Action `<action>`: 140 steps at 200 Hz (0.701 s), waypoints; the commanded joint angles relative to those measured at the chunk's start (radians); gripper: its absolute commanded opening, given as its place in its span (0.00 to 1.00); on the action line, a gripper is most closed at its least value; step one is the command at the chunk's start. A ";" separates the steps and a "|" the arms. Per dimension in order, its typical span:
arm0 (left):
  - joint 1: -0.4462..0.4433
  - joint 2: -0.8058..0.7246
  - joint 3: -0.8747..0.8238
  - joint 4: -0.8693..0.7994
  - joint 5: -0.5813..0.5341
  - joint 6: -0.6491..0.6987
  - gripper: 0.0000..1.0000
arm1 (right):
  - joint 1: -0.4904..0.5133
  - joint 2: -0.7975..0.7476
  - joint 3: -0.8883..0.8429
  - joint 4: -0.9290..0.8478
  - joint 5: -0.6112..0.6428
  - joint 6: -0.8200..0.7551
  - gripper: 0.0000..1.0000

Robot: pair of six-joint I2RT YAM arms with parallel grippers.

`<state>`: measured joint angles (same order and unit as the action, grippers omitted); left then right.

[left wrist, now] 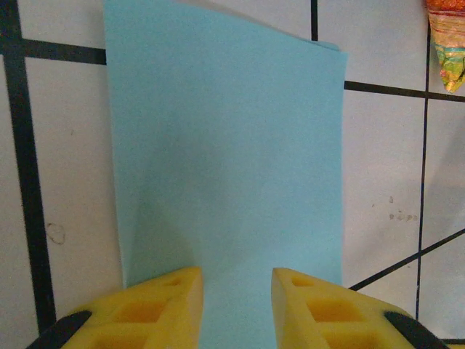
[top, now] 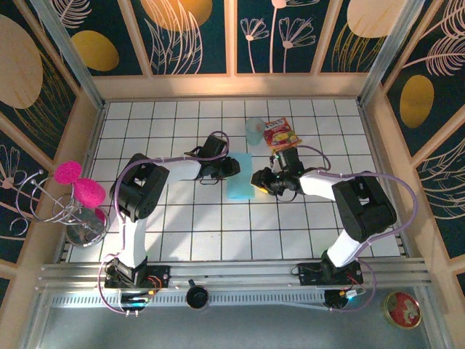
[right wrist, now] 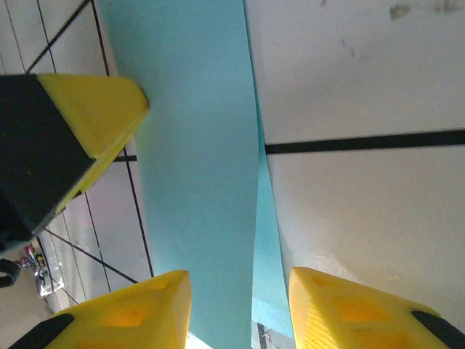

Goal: Fold a paper plane with a square sheet of paper (pick it up from the middle)

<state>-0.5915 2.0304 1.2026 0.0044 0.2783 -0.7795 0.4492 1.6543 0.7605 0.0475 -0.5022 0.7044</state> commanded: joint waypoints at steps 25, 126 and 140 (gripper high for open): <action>0.001 0.026 -0.030 -0.011 -0.008 -0.010 0.31 | 0.024 0.031 -0.014 -0.018 -0.046 -0.034 0.38; 0.001 0.010 -0.043 0.000 -0.001 -0.014 0.31 | 0.031 0.042 -0.035 0.087 -0.113 0.027 0.22; 0.001 0.003 -0.043 0.014 0.002 -0.018 0.31 | 0.031 0.042 -0.039 0.084 -0.111 0.029 0.17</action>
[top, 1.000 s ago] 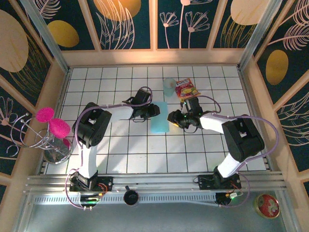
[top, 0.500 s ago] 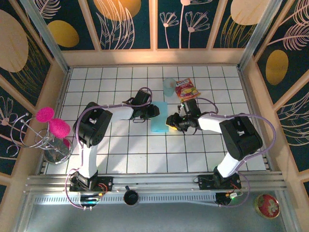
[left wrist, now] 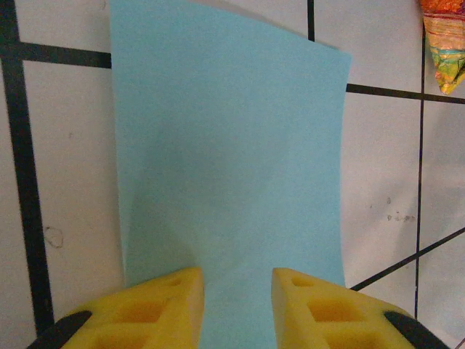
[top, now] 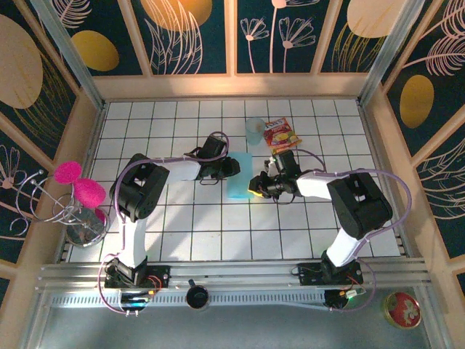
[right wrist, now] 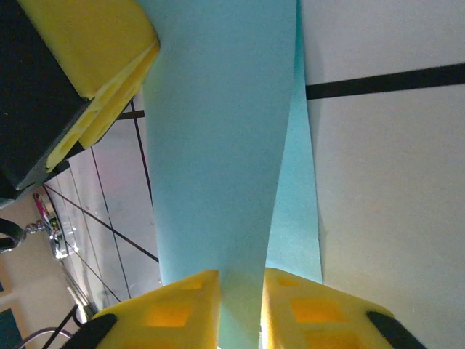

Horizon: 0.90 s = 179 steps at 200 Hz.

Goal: Fold a paper plane with a square sheet of paper (pick it up from the middle)

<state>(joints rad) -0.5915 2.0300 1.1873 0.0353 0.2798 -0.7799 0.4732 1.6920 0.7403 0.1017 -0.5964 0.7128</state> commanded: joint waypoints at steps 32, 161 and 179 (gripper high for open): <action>0.001 -0.010 -0.020 0.027 0.023 -0.029 0.31 | 0.005 -0.005 -0.022 0.017 -0.023 0.018 0.10; 0.013 0.025 0.010 0.050 0.068 -0.007 0.29 | -0.002 -0.056 -0.068 -0.041 -0.028 0.013 0.01; 0.013 0.031 0.008 0.045 0.067 -0.005 0.27 | -0.002 -0.053 -0.058 -0.045 -0.028 0.011 0.01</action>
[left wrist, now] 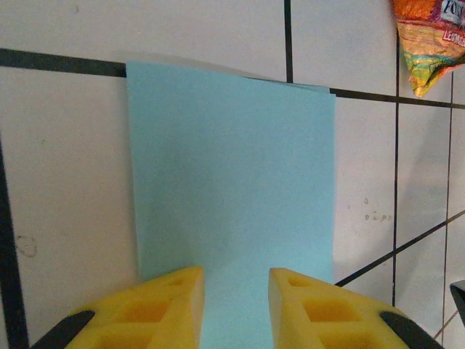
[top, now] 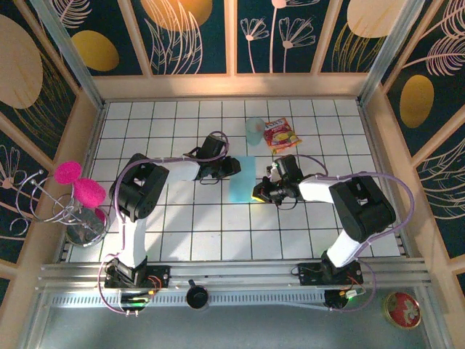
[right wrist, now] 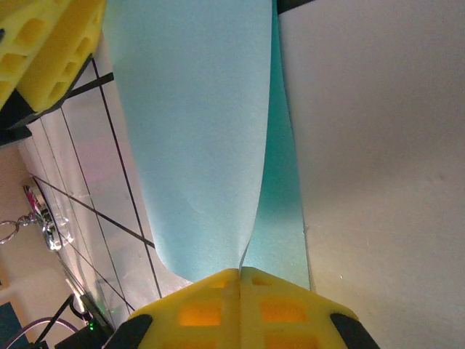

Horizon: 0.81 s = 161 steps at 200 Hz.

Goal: Fold a paper plane with a square sheet of paper (pick it up from the middle)

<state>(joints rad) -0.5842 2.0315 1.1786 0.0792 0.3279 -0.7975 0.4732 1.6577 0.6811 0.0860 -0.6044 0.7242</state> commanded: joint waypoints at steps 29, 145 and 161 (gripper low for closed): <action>0.006 0.037 0.016 -0.026 0.008 0.012 0.26 | -0.002 -0.019 0.018 -0.022 -0.024 0.005 0.01; 0.007 0.009 -0.009 -0.022 0.013 0.009 0.23 | 0.031 0.074 0.169 0.048 -0.049 0.029 0.01; 0.007 -0.008 0.006 -0.020 0.030 0.015 0.23 | 0.035 0.089 0.185 0.030 -0.030 0.025 0.01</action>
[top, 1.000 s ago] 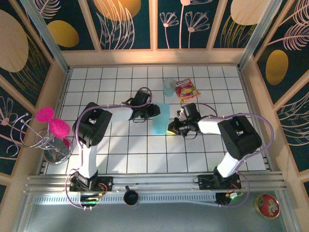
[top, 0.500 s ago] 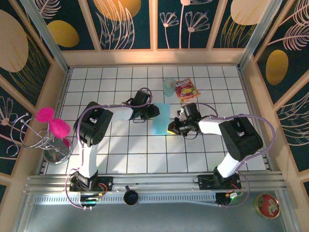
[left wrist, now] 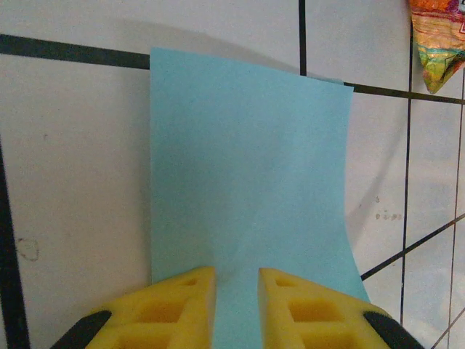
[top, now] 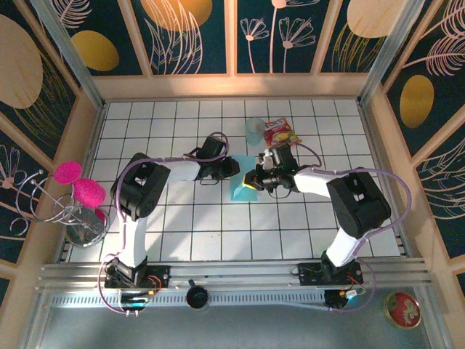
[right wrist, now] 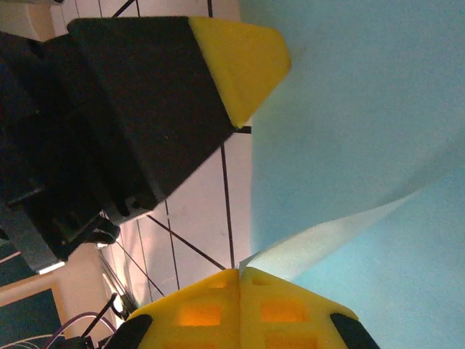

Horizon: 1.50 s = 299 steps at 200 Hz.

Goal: Fold a paper plane with a square sheet of paper (pick it up from the middle)

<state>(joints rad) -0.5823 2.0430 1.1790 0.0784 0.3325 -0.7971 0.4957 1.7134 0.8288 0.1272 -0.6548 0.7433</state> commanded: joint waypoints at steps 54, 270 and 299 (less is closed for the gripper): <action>0.021 -0.028 0.071 -0.066 -0.006 0.066 0.25 | 0.017 0.061 0.048 -0.067 0.060 -0.006 0.01; 0.032 0.036 0.045 -0.088 -0.029 0.047 0.17 | 0.024 0.164 0.119 0.006 0.046 -0.004 0.01; 0.033 0.036 0.044 -0.086 -0.026 0.047 0.17 | 0.028 0.172 0.123 -0.004 0.046 -0.010 0.01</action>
<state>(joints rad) -0.5514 2.0693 1.2381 0.0154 0.3084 -0.7490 0.5106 1.8668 0.9272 0.1314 -0.6140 0.7422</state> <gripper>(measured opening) 0.170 0.052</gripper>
